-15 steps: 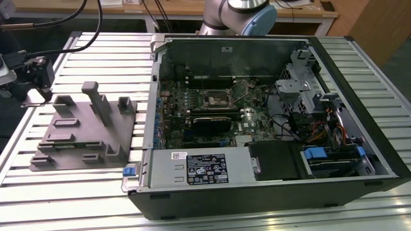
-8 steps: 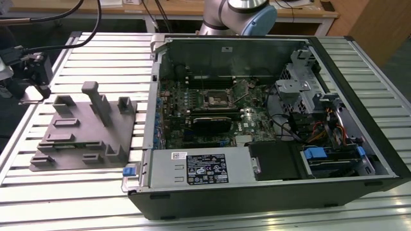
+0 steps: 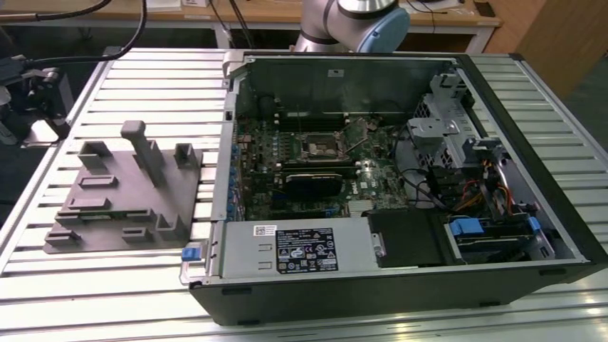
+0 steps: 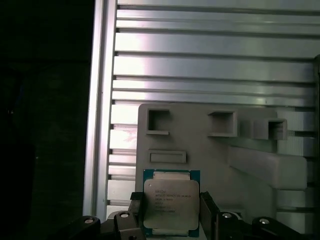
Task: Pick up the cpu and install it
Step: 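Pick up the cpu and move it towards the insertion slot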
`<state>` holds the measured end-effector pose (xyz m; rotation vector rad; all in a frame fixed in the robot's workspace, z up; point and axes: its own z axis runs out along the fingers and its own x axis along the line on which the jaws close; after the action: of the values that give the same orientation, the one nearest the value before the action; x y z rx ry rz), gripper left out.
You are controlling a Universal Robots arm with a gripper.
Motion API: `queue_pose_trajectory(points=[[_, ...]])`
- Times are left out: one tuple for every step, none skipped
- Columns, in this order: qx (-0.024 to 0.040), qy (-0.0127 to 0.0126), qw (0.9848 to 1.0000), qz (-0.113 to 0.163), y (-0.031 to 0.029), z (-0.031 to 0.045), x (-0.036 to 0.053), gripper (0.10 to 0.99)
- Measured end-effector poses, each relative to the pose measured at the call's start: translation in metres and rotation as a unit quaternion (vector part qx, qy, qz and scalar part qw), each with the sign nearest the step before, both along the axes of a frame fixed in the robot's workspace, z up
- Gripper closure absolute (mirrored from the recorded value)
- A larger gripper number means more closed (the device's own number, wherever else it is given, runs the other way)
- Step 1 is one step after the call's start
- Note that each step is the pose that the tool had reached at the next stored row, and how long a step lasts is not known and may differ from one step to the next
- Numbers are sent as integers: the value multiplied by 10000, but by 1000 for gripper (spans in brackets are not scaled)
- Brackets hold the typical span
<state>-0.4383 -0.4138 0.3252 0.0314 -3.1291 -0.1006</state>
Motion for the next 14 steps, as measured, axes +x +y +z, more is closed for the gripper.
queue_pose_trajectory(points=[[0, 0, 10000, 0, 0, 17, 0, 545], [1, 0, 10000, 0, 0, 35, 0, 545], [1, 0, 10000, 0, 0, 54, 0, 545], [1, 0, 10000, 0, 0, 73, 0, 545], [2, 0, 10000, 0, 0, 91, 0, 545], [2, 0, 10000, 0, 0, 111, 0, 545], [2, 0, 10000, 0, 0, 130, 0, 545], [3, 0, 10000, 0, 0, 147, 0, 545], [4, 0, 10000, 0, 0, 164, 0, 545], [5, 0, 10000, 0, 0, 182, 0, 545], [6, 0, 10000, 0, 0, 201, 0, 545], [7, 0, 10000, 0, 0, 216, 0, 545], [9, 0, 10000, 0, 0, 231, 0, 545], [9, 0, 10000, 0, 0, 248, 0, 545]])
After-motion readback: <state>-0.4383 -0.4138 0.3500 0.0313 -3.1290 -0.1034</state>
